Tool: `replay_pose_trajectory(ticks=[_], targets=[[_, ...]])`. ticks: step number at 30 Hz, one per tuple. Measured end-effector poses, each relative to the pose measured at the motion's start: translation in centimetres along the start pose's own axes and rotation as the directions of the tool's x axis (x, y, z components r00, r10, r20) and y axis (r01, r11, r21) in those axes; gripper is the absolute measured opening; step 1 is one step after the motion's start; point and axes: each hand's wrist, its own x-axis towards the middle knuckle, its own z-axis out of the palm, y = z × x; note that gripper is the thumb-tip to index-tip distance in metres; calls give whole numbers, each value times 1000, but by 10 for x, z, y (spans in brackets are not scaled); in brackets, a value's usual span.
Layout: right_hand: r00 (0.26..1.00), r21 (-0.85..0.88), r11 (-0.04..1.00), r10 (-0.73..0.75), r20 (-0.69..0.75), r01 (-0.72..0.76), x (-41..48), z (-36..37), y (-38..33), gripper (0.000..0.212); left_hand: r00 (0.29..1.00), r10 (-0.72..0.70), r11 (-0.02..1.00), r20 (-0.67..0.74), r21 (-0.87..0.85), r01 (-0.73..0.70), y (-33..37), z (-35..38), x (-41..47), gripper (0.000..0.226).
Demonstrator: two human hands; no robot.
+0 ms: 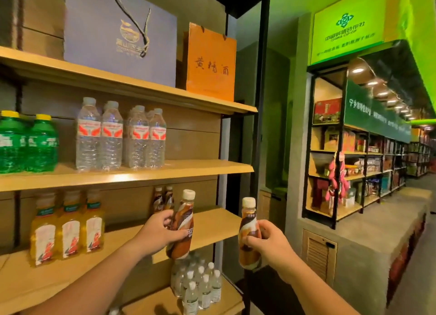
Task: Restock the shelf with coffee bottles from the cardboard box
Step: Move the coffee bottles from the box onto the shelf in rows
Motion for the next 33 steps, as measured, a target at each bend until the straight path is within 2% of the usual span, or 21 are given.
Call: replay_pose_trajectory(ticks=[5, 10, 16, 23, 33], targets=[[994, 24, 1000, -6, 111, 4, 90, -27, 46, 30, 991, -72, 997, -115, -12, 71, -3, 48, 43, 33], [979, 59, 998, -9, 205, -3, 174, -22, 77, 32, 963, -165, 986, -211, -25, 163, -23, 67, 92, 33], [962, 126, 992, -35, 272, 1, 264, 2, 114, 39, 946, -202, 979, -252, -24, 203, -63, 72, 156, 38], [944, 110, 994, -30, 327, -6, 356, 38, 139, 35, 916, -269, 962, -300, -29, 273, -90, 82, 228, 40], [889, 150, 988, -40, 455, -32, 460, 102, 167, 31, 797, -368, 921, -479, -68, 384, -146, 87, 303, 52]])
